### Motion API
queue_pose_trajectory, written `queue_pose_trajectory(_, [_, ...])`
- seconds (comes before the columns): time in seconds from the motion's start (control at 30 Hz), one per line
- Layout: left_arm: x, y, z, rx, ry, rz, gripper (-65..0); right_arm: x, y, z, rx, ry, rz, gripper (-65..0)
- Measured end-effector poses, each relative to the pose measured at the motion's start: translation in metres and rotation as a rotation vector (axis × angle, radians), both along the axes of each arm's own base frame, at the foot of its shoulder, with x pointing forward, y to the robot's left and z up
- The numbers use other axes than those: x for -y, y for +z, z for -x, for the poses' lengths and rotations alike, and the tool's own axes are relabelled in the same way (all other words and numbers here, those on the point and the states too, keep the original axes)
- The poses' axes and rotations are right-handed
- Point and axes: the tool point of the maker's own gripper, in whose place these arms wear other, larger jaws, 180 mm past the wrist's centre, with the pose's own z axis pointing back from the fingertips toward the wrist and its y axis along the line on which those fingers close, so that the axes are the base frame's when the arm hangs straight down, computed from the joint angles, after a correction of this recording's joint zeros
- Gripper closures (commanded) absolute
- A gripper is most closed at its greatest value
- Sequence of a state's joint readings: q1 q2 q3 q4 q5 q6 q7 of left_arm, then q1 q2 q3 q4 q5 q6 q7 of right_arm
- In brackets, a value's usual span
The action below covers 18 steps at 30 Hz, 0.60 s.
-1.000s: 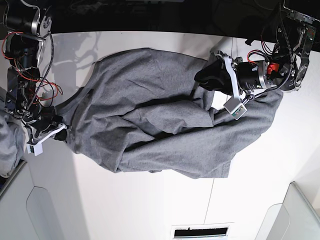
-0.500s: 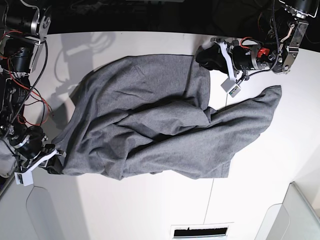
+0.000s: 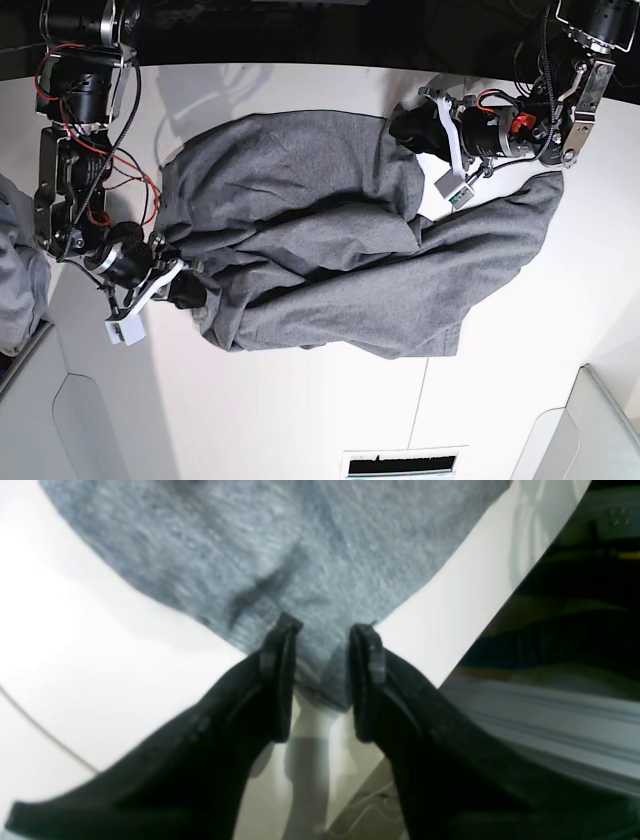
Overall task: Layout the t-shirt on the table in an organized manner, then fold the t-shirt properly
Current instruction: 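Grasp the shirt edge with the right gripper and pull it outward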
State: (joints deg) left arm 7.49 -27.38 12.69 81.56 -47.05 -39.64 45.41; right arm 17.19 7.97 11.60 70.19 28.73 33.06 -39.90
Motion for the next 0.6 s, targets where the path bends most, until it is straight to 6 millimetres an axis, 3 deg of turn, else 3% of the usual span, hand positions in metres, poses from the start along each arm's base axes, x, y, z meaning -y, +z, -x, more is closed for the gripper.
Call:
queue_pose_trajectory(0.27, [-0.008,0.017,-0.021,0.030,0.026,0.035,-21.6,-0.071,-0.045,0.063,-0.077,0.224,0.030,0.0])
queue_pose_trajectory(0.47, [-0.005,0.029,-0.040,0.069,0.029,0.053,-21.6,-0.096,-0.030,0.072,-0.017,0.303,0.047,0.0])
queue_pose_trajectory(0.6, [-0.005,0.035,-0.049,0.090,0.028,0.053,-21.6,-0.114,-0.013,0.072,0.024,0.324,0.022,-20.8])
